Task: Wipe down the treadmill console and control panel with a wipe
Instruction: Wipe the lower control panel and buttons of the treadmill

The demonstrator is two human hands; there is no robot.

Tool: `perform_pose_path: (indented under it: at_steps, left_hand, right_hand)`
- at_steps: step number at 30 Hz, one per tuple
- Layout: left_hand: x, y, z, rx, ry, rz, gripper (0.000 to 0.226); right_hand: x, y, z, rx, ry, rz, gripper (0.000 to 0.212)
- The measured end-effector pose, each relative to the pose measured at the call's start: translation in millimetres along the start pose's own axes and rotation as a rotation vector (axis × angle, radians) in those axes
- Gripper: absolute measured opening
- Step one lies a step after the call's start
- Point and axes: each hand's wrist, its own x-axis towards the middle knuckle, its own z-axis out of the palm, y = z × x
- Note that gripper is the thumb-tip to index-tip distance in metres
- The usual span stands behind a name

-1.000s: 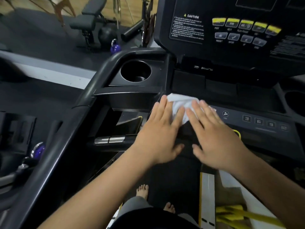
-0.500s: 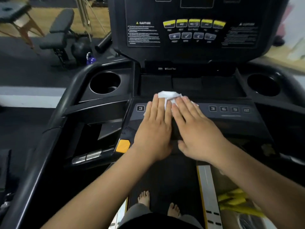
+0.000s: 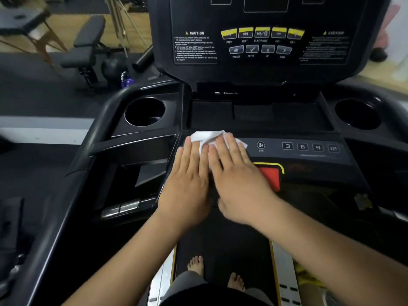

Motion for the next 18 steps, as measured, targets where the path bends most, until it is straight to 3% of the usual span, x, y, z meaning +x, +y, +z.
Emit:
perform_pose_path:
  at_steps: [7, 13, 18]
  left_hand:
    - [-80, 0, 1, -0.030, -0.104, -0.039, 0.115]
    - [2, -13, -7, 0.046, -0.032, -0.075, 0.108]
    - [-25, 15, -1, -0.052, -0.077, 0.021, 0.111]
  right_hand:
    - [-30, -39, 15, 0.012, 0.033, -0.245, 0.094]
    - [21, -4, -10, 0.046, 0.042, -0.113, 0.104]
    - [-22, -1, 4, 0.095, 0.023, -0.101, 0.108]
